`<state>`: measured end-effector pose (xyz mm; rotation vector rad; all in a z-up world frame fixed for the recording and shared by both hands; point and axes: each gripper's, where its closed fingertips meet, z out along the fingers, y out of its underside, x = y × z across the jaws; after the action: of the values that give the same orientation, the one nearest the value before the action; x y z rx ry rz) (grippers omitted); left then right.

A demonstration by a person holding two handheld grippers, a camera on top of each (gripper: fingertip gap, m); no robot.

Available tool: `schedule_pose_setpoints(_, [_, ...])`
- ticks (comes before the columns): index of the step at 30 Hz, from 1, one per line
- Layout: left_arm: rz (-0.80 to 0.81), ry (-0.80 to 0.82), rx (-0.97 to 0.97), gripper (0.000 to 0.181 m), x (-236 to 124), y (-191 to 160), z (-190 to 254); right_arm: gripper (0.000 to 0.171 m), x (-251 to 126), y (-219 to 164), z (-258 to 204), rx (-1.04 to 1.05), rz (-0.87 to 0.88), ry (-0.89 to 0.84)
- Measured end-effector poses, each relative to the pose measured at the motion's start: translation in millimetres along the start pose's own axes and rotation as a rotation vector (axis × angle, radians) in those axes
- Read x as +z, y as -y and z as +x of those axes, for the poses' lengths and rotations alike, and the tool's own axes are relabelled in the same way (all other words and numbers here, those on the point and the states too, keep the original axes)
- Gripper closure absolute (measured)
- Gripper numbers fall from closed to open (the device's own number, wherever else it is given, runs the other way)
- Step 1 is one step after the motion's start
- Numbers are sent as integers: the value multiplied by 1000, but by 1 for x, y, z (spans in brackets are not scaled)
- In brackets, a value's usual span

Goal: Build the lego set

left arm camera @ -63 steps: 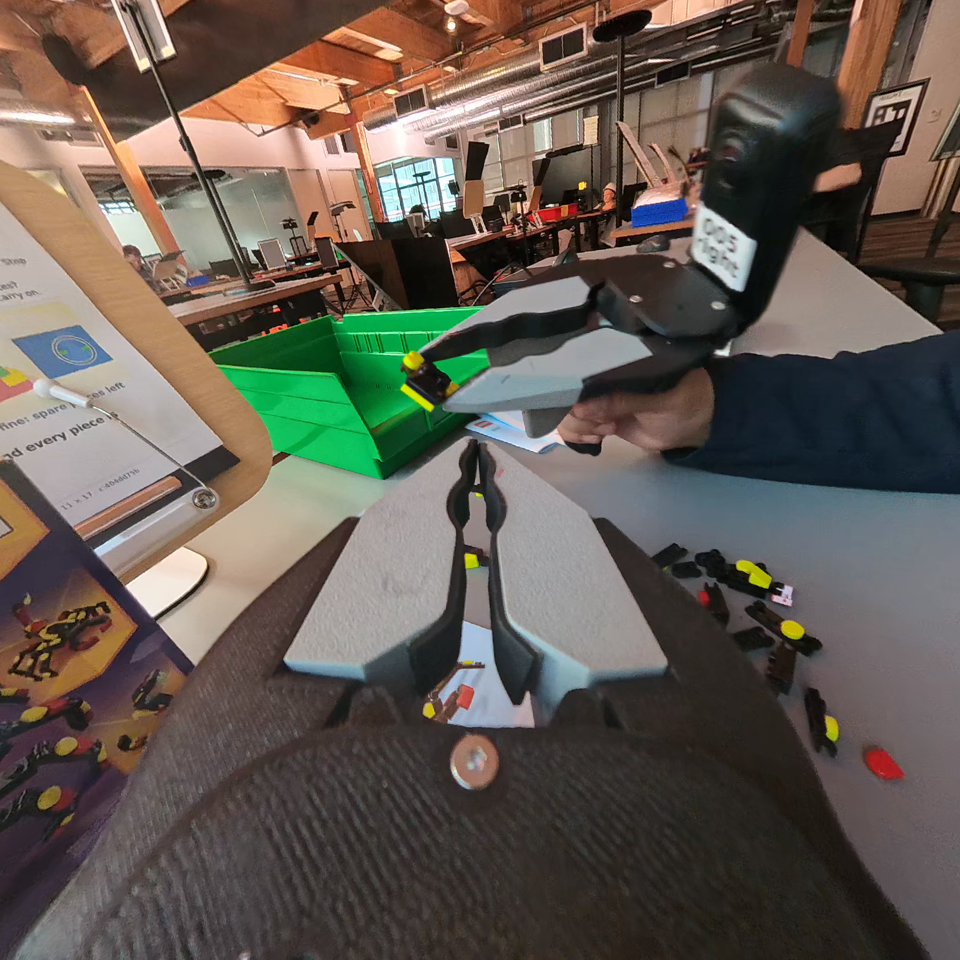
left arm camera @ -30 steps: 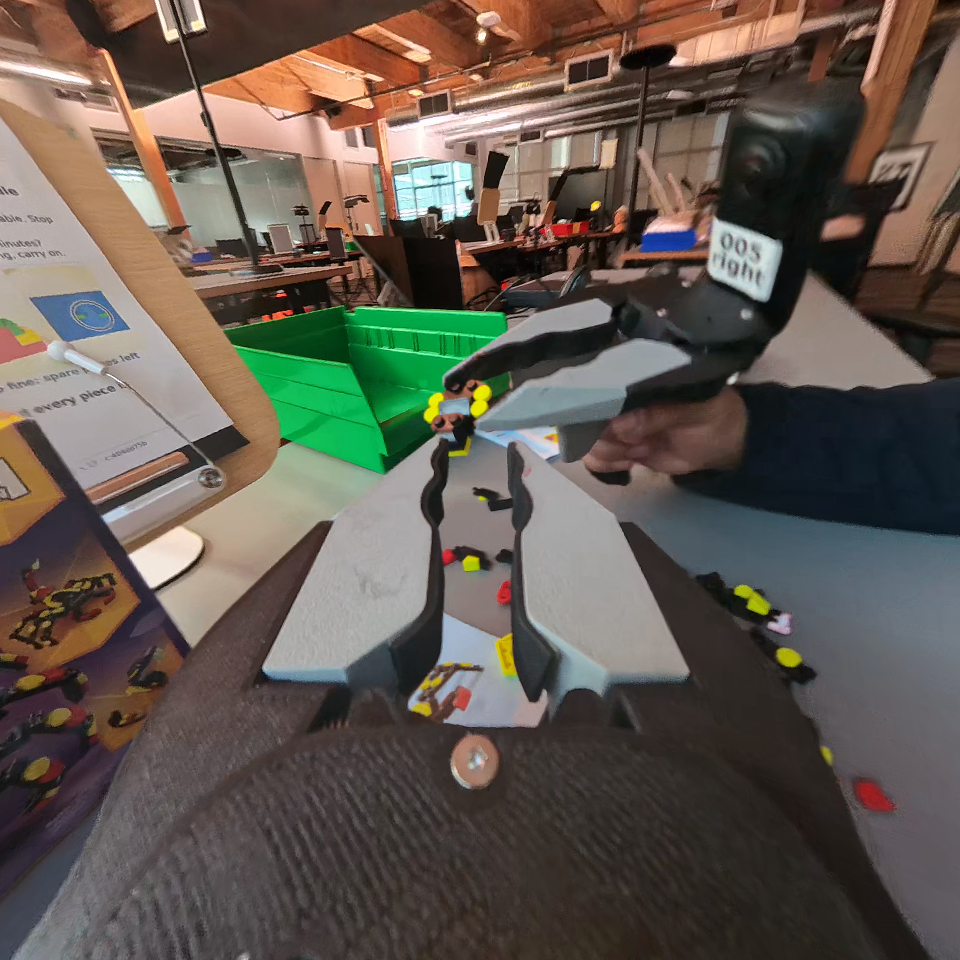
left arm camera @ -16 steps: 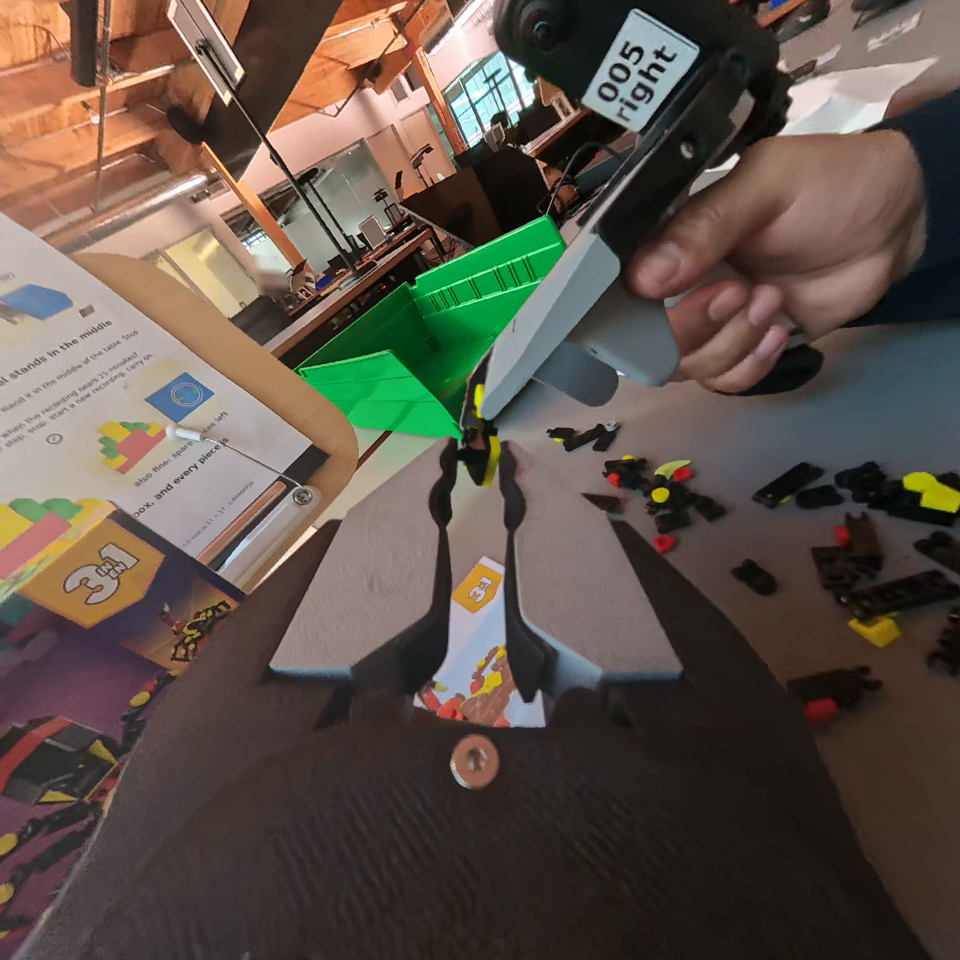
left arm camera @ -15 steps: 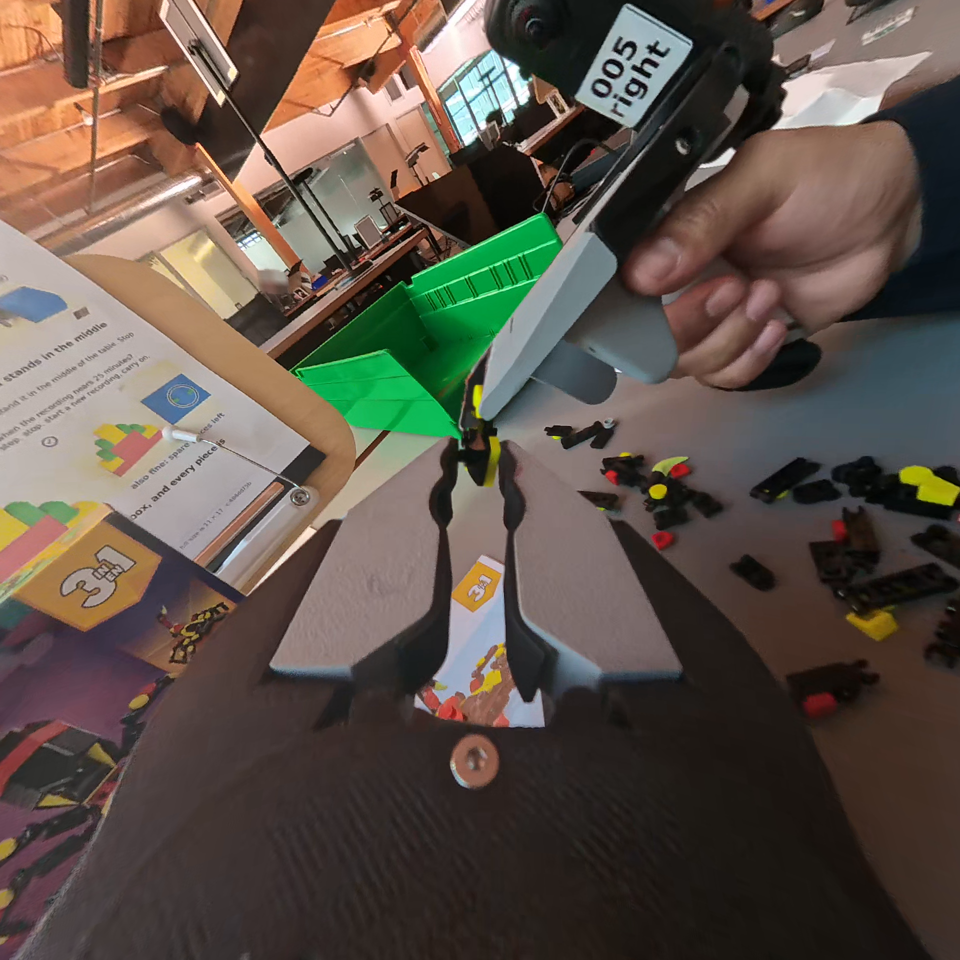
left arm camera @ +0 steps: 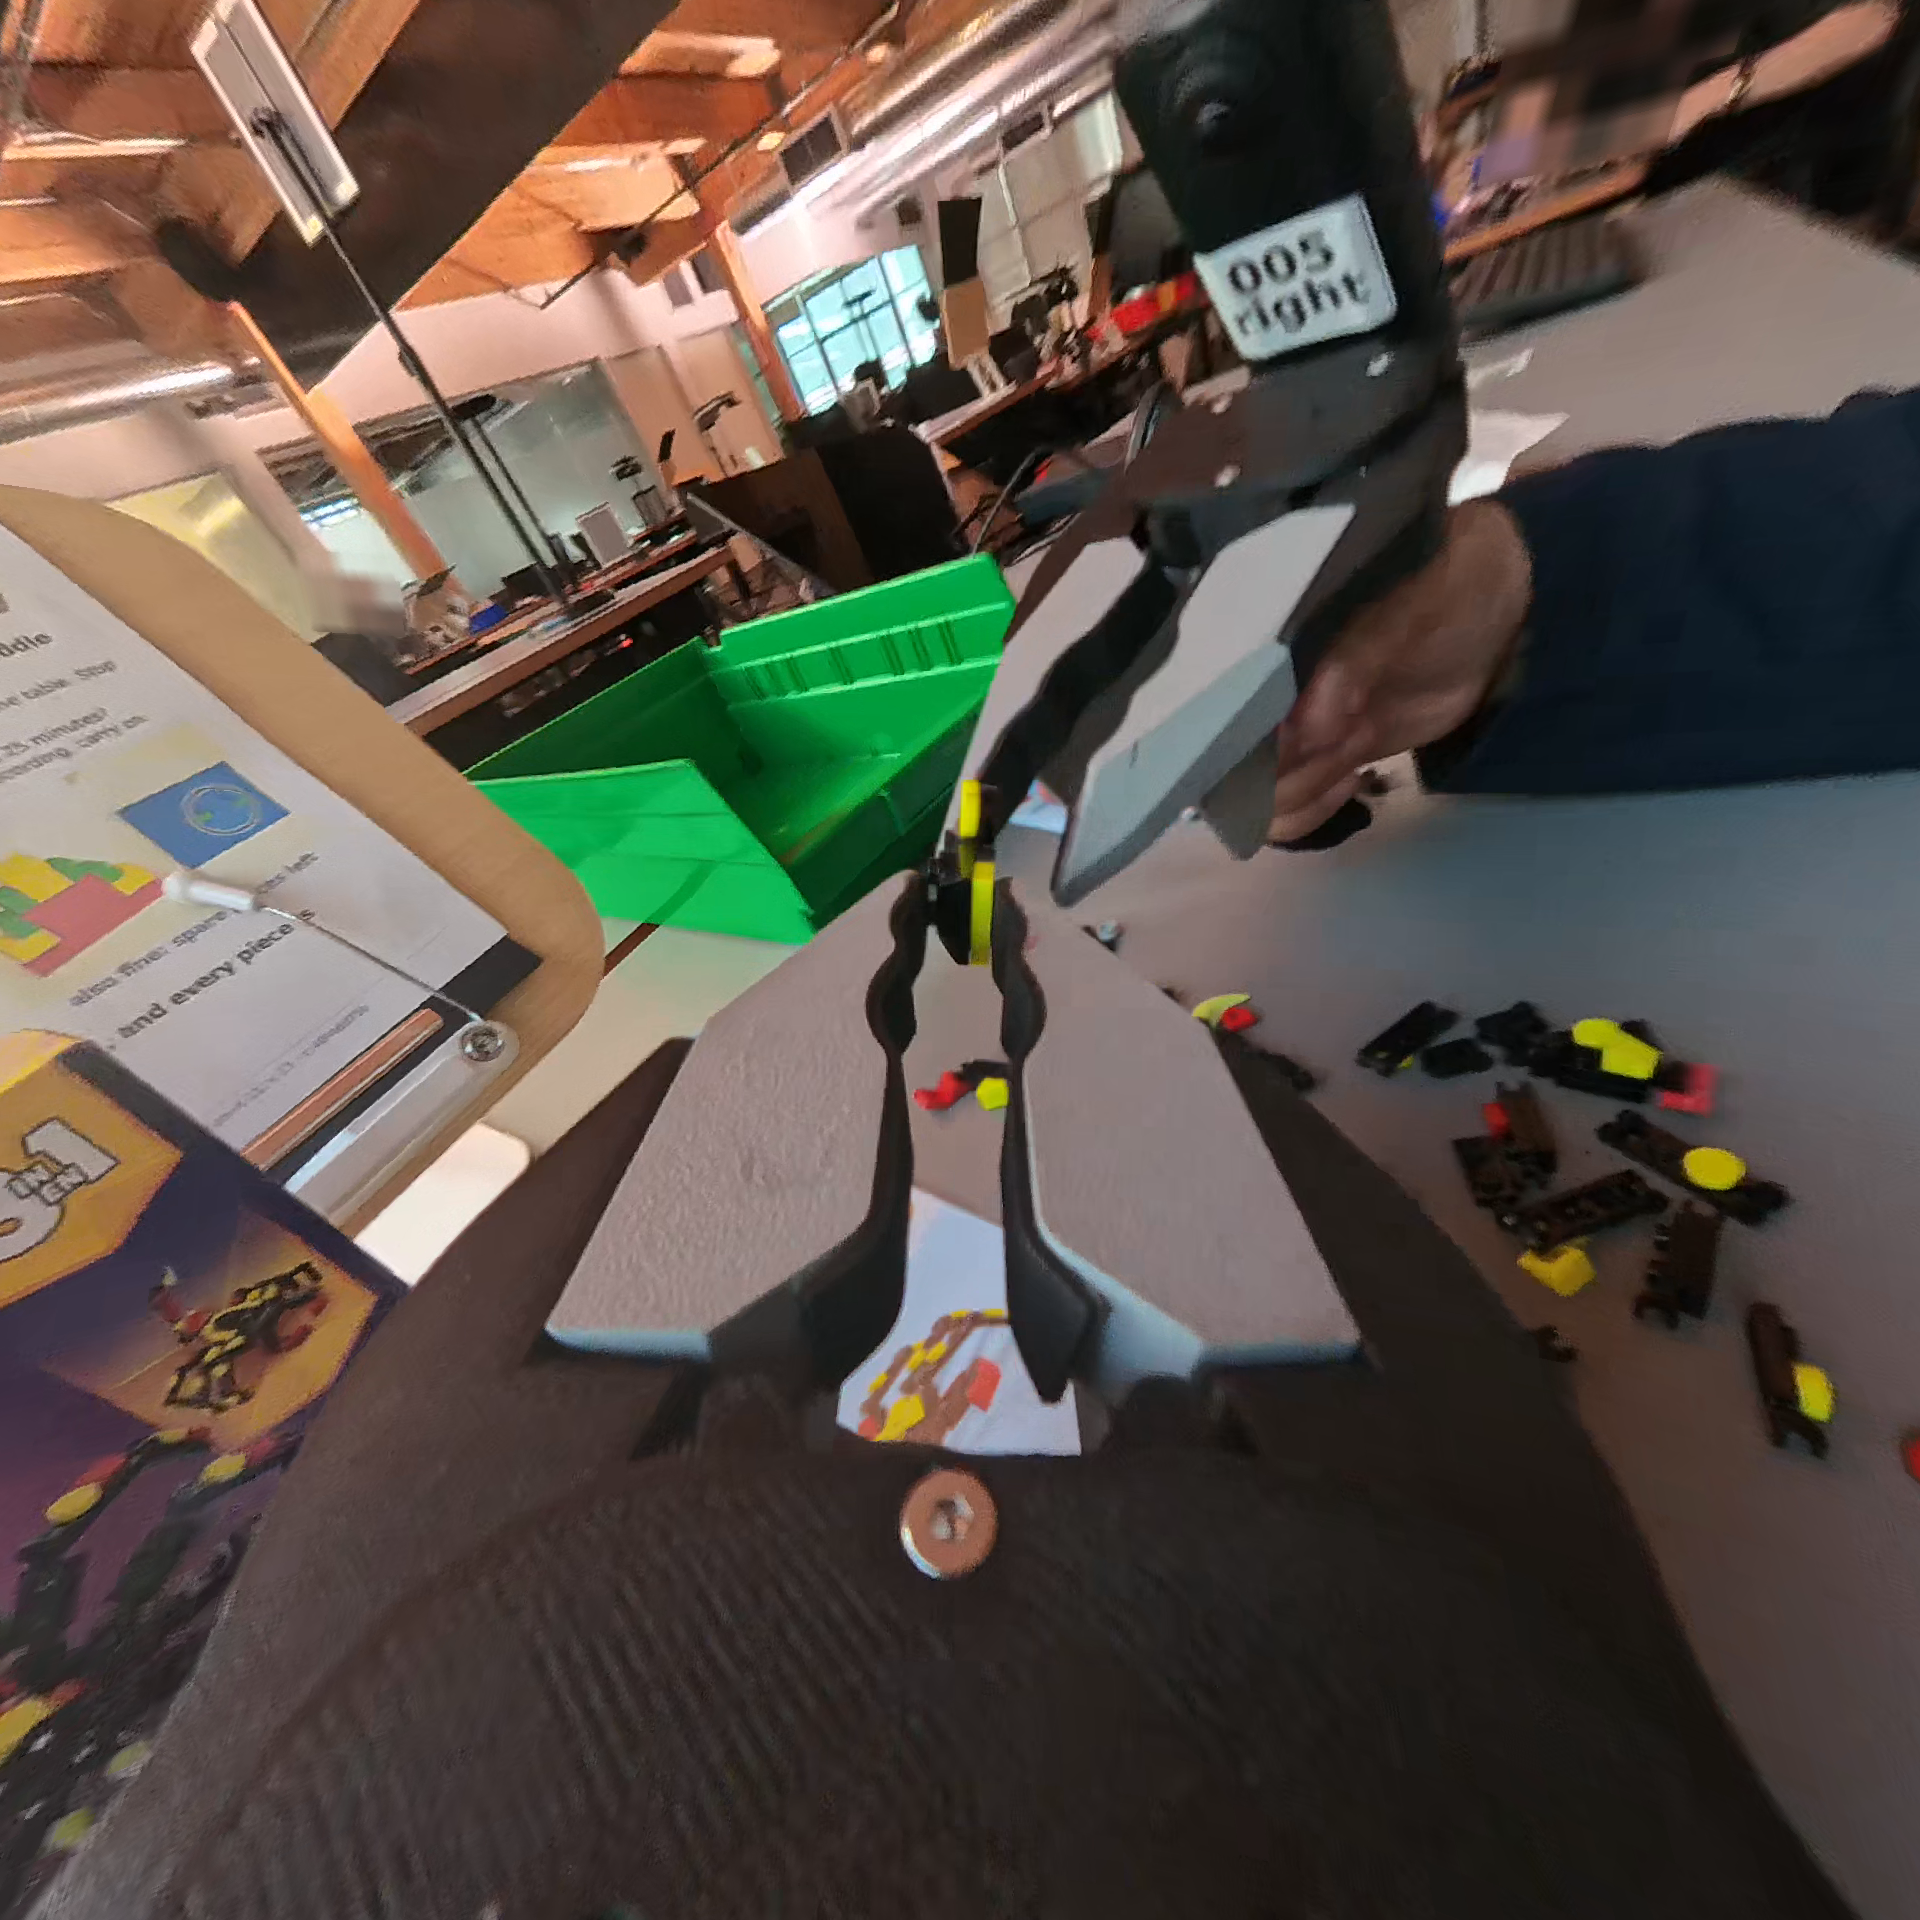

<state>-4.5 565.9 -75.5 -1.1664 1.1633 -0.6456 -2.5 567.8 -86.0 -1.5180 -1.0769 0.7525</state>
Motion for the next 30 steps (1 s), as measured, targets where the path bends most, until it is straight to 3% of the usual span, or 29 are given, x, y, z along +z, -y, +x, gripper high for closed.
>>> schedule_pose_setpoints(3, [40, -73, -57, 172, -1, 6, 8, 157, 0, 9, -9, -95, 52, 3])
schedule_pose_setpoints(8, [40, -79, -48, 172, -1, 7, 10, 161, -3, 18, -11, -119, 97, -7])
schedule_pose_setpoints(18, [-130, 122, 5, 170, 3, -17, -15, 165, 15, 5, 10, -196, -117, -296])
schedule_pose_setpoints(22, [-148, 159, 39, 171, 2, -18, -17, 165, 17, 5, 10, -87, -87, -264])
schedule_pose_setpoints(30, [-169, 124, 133, 170, 5, -23, -11, 166, 11, -4, 8, -302, -163, -260])
